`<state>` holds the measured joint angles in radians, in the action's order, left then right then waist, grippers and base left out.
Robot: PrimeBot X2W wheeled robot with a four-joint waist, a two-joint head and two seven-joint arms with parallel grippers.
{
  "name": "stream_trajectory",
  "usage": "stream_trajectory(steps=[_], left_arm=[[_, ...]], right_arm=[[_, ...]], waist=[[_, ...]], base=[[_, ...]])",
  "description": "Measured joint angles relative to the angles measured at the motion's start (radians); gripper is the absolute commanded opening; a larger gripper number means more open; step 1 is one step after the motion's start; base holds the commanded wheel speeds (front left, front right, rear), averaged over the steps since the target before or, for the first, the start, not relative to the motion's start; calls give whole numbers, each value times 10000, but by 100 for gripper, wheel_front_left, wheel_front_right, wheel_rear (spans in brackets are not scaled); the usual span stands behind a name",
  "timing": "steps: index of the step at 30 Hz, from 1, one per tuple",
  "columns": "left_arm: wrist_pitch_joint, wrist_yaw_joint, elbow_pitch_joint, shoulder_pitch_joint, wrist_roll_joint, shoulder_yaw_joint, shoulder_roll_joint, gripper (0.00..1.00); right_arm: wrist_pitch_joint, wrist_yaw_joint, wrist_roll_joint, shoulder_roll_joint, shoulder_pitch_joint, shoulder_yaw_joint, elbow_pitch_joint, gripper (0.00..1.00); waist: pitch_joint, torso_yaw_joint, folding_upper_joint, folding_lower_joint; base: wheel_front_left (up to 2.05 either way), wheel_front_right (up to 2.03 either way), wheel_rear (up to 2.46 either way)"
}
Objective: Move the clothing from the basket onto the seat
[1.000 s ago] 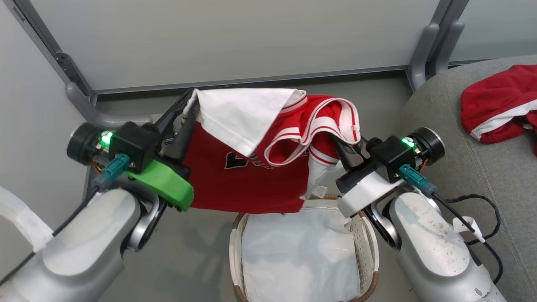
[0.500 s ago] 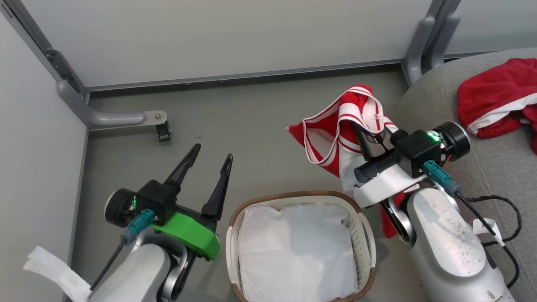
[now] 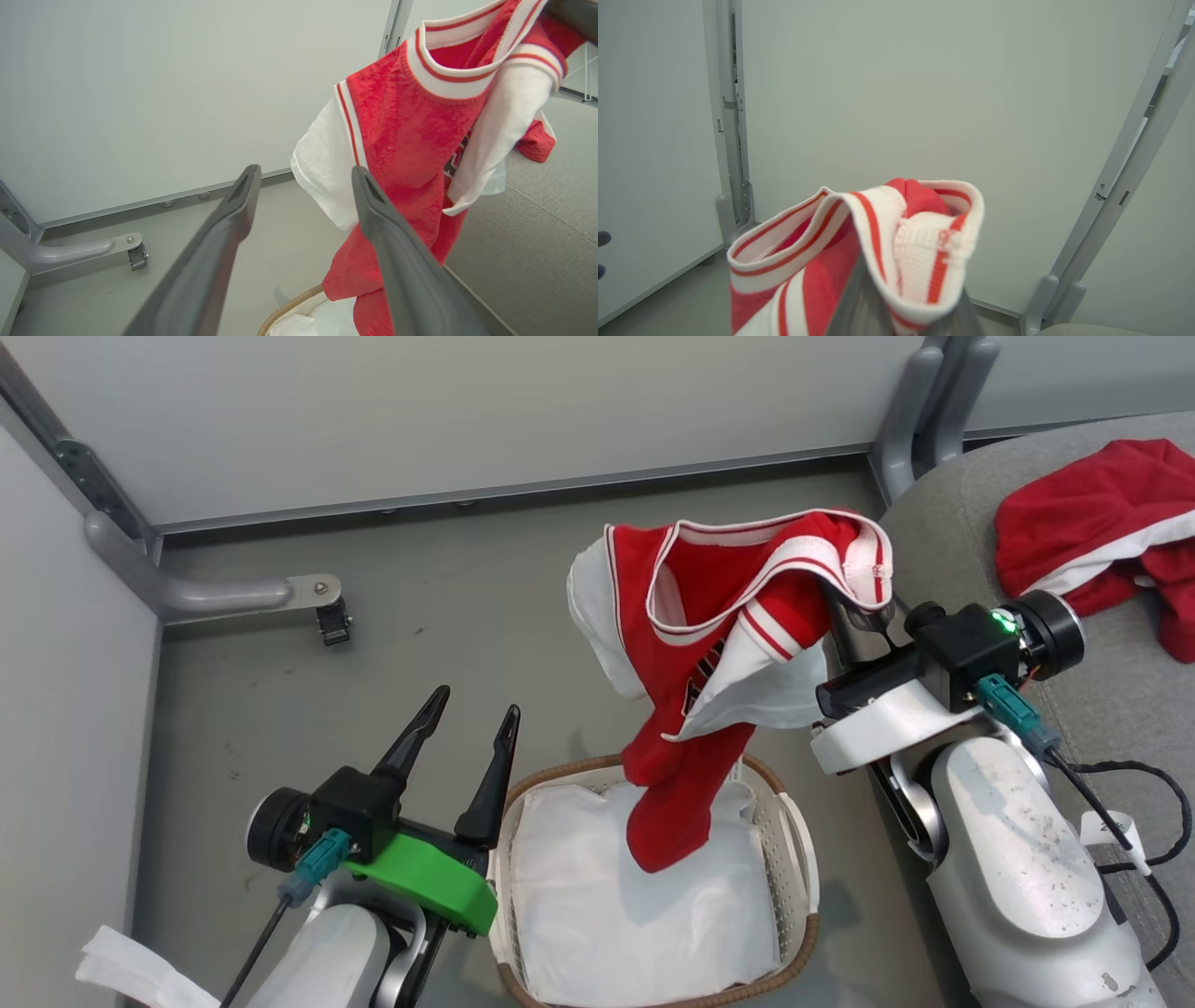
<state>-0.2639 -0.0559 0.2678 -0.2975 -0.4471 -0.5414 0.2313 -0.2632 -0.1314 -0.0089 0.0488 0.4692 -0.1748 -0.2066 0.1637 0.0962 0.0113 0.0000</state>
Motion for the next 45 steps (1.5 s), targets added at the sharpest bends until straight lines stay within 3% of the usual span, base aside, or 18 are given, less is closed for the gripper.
stream_trajectory(steps=[13, 27, 33, 39, 43, 45], left_arm=[[0, -510, 238, -8, 775, 324, -376, 100], [-2, -681, 510, -467, 1150, -374, -276, 100], [-2, -692, 560, -533, 1152, -560, -259, 100], [-2, -715, 577, -596, 1150, -573, -169, 100], [-2, -717, 491, -644, 1150, -508, -104, 100], [-2, -717, 437, -715, 1183, -518, -69, 100]], right_arm=[[0, 0, 211, 10, -31, 430, 627, 0], [0, 0, 403, 17, -577, 978, 644, 0], [2, 0, 234, 13, -432, 1225, 694, 0], [0, 0, 54, 36, 1028, 1634, 941, 0], [0, 0, 4, 598, 2695, 2084, 838, 0], [0, -2, 12, 1329, 3740, 2499, 499, 0]], waist=[[442, 1778, 0, 0], [1145, 4025, 0, 0], [1481, 4140, 0, 0], [1646, 3794, 0, 0], [1845, 3557, 0, 0], [1951, 3404, 0, 1]], base=[[0, 0, 0], [0, 0, 0], [0, 0, 0], [0, 0, 0], [0, 0, 0], [0, 0, 0]])
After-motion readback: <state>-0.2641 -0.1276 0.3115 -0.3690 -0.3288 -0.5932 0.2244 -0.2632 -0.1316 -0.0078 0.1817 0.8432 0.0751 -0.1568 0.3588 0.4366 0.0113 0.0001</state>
